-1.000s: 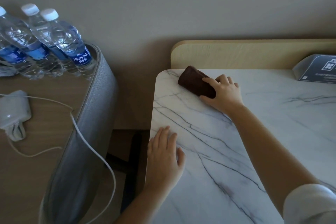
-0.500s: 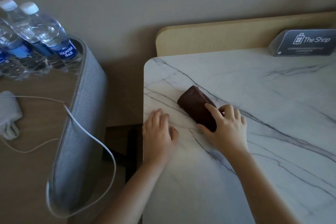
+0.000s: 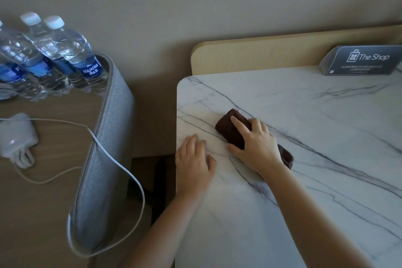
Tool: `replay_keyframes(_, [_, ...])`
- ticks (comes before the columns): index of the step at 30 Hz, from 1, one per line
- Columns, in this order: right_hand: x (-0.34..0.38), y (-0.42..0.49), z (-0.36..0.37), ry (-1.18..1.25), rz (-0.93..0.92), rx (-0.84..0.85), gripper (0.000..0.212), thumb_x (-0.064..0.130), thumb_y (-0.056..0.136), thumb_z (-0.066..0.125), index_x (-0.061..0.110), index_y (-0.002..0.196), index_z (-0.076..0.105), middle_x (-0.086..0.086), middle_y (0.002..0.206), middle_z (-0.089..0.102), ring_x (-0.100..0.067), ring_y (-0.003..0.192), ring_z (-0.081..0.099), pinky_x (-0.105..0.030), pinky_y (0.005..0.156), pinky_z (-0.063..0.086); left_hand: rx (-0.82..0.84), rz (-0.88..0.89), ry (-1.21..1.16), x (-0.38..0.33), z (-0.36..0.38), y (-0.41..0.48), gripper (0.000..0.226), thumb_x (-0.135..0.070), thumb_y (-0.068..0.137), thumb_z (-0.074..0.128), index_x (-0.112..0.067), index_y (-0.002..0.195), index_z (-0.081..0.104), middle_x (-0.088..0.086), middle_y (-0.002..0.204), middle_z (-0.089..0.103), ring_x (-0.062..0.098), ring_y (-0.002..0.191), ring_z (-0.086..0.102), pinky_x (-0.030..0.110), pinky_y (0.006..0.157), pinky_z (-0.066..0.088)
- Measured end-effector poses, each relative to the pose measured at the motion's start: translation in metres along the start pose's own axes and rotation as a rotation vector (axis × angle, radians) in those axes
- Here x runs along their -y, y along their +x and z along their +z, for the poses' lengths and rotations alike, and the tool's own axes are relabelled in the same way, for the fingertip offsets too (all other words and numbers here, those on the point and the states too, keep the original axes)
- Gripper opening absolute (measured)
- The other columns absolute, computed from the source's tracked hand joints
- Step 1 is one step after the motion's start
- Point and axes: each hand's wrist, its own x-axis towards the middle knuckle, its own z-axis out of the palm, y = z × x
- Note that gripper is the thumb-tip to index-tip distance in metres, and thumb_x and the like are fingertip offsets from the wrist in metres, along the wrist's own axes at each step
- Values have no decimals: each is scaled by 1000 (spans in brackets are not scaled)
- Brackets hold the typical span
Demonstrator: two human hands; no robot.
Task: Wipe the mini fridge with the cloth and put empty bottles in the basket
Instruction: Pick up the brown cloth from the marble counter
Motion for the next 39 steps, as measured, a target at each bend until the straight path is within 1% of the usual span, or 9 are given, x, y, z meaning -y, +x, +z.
replay_keyframes(3, [0,0,-2,3,25,29,72,56,81,53,38,142,20,-9,126,38,-28,113,39,-37,83,42,-17,8,-31,0,-1,-2,42,-26,78,42,-8,111,61,14,126,56,31,120,50,46,95,42])
replay_keyframes(7, [1,-4,-5,21,45,57,70,53,81,54,38,141,21,-10,123,37,-30,111,38,-37,78,43,-38,-4,-126,0,-2,-13,37,-15,76,56,-5,112,60,16,125,56,32,118,51,44,97,40])
replay_keyframes(14, [8,-47,-3,46,92,36,67,49,81,55,38,140,25,-9,118,38,-29,102,42,-34,74,43,-27,53,-157,-4,-12,-51,43,-22,78,42,-5,111,61,15,124,56,30,116,53,40,95,42])
replay_keyframes(18, [11,-74,-1,76,110,35,66,45,81,55,36,140,26,-10,116,39,-30,99,43,-33,71,44,-34,68,-185,-3,-17,-77,40,-20,78,43,-5,110,61,14,123,57,29,115,53,39,95,42])
replay_keyframes(23, [18,-121,-2,75,151,6,65,43,81,56,34,140,29,-11,113,41,-31,95,45,-32,70,42,-21,83,-205,0,-26,-116,36,-7,74,62,-3,110,61,16,122,57,33,115,53,42,94,42])
replay_keyframes(27, [27,-168,-2,61,209,-1,65,42,82,56,33,140,27,-12,116,39,-31,98,45,-34,72,45,24,87,-188,2,-37,-157,36,-8,75,66,-4,110,61,16,125,55,32,119,50,45,96,42])
replay_keyframes(32, [39,-224,-1,72,266,-9,65,41,82,57,31,140,29,-14,115,41,-36,97,47,-37,73,46,68,101,-195,4,-49,-209,33,-9,75,67,-6,108,62,15,126,54,31,119,50,45,93,45])
replay_keyframes(36, [49,-271,5,108,305,-66,63,38,81,58,29,138,35,-16,110,43,-38,92,50,-38,73,47,40,202,-179,4,-59,-252,32,-6,68,73,-8,99,63,15,117,58,33,109,57,47,83,51])
replay_keyframes(39, [54,-305,8,187,359,-77,64,36,79,61,30,137,36,-13,109,43,-37,91,52,-37,76,48,25,257,-174,5,-63,-280,30,-6,70,72,-8,98,62,15,116,58,33,112,55,45,87,48])
